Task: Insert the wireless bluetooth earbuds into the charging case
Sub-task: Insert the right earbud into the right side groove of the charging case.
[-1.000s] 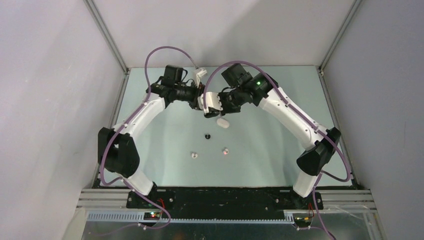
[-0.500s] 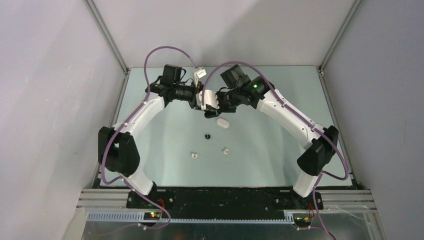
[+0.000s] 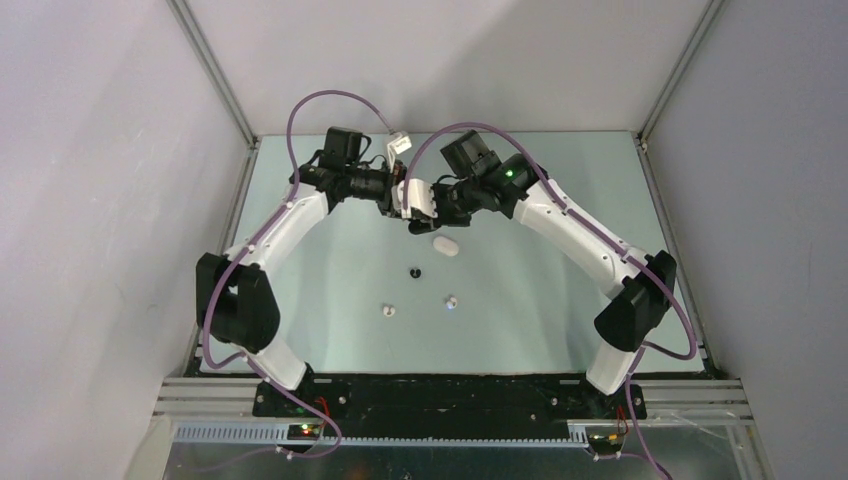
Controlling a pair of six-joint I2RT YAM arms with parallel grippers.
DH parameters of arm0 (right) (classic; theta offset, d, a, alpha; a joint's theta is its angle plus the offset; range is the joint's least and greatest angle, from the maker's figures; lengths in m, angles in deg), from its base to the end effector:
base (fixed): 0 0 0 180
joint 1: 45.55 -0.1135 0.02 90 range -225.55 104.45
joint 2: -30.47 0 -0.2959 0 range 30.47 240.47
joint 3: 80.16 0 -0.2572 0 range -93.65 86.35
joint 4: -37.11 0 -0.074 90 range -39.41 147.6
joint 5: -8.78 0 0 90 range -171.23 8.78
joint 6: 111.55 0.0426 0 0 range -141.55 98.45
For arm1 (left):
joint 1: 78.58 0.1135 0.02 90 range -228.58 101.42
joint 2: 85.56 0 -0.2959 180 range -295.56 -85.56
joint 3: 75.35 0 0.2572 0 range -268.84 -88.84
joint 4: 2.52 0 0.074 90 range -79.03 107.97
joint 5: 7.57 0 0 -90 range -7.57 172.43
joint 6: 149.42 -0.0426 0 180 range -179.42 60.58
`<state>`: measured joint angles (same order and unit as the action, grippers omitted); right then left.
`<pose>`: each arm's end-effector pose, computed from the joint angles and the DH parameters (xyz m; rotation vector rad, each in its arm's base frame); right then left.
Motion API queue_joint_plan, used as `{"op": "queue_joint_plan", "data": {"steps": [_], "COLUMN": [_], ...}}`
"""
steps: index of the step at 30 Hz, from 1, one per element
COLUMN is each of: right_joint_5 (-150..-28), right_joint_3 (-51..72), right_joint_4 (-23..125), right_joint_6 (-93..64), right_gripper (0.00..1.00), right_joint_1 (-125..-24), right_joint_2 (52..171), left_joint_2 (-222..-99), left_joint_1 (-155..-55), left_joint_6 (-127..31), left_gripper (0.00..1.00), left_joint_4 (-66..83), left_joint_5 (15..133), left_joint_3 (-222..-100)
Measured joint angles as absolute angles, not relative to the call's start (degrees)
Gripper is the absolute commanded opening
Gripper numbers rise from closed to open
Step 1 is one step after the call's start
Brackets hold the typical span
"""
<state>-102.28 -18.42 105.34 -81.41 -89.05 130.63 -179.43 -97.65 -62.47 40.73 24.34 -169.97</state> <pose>0.2721 0.2793 0.3974 -1.9724 1.3538 0.3160 0.3363 -0.1545 0.3469 0.9230 1.9983 -1.3070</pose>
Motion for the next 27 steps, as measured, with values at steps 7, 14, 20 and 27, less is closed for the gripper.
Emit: {"op": "queue_joint_plan", "data": {"steps": [7,14,20,27], "right_joint_5": [-102.70,-104.19,-105.34,-106.20], "right_joint_3": [-17.15,-12.78,-11.07,-10.07], "right_joint_4": [104.02,100.07,97.45,96.13], "right_joint_6": [-81.12,-81.10,-80.47,-80.20], "right_gripper": [0.00,0.00,0.00,0.00], "right_joint_1": [-89.05,-88.70,-88.05,-87.79], "right_joint_2": [130.30,127.70,126.32,125.98], "left_joint_2": [-180.13,-180.54,-180.80,-181.07], "left_joint_1": [-97.39,-97.28,-97.04,-96.65], "left_joint_6": [-62.42,-62.38,-62.31,-62.23], "left_gripper": [0.00,0.00,0.00,0.00], "left_joint_4": [40.70,40.73,40.70,40.73], "left_joint_5": [23.07,21.22,20.17,18.88], "left_joint_3": [-170.07,-170.12,-171.21,-171.25]}}
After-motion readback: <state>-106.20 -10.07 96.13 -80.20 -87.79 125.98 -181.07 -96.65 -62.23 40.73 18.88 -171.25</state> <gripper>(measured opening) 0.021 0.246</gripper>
